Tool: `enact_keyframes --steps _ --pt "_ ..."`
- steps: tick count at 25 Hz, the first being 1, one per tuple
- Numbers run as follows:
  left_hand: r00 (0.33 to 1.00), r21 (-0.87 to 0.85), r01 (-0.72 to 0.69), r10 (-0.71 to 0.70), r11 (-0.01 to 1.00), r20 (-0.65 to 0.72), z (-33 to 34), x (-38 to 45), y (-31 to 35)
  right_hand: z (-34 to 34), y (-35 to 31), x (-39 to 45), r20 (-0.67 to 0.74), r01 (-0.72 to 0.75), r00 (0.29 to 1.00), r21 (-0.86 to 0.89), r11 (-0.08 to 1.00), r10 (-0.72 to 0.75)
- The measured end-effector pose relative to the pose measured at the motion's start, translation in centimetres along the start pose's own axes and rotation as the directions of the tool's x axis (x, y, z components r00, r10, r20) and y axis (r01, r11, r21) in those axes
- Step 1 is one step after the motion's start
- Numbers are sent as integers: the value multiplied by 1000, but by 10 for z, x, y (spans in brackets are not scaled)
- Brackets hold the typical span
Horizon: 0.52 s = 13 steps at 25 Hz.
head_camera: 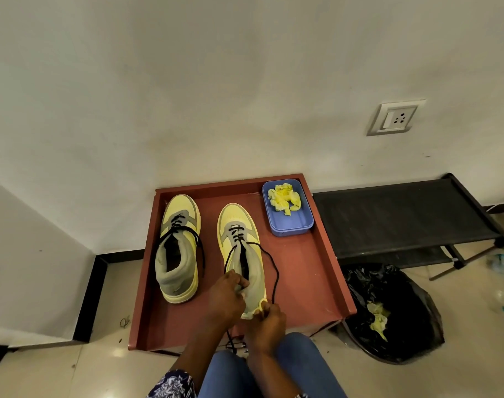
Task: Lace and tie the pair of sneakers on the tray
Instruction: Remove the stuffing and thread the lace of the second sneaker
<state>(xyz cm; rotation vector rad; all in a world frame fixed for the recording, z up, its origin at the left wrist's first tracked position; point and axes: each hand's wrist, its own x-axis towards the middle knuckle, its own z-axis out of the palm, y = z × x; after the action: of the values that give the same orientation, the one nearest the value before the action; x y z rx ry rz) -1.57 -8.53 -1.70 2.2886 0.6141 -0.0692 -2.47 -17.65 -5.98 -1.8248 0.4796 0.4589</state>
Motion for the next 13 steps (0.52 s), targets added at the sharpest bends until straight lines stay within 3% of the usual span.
enact_keyframes --steps 4,6,8,13 --pt "1000 1 -2 2 1000 4 0 -1 1 20 10 -7 -8 -213 975 226 951 220" --pt "1000 2 -8 8 1000 6 -1 -2 1 26 14 0 -132 -219 959 203 954 249" --pt "1000 4 -22 22 1000 12 -2 -2 2 21 11 7 -167 -225 950 214 951 263" --pt "998 -13 -41 42 999 42 -4 -1 0 -6 -10 47 -24 -161 986 55 985 163"
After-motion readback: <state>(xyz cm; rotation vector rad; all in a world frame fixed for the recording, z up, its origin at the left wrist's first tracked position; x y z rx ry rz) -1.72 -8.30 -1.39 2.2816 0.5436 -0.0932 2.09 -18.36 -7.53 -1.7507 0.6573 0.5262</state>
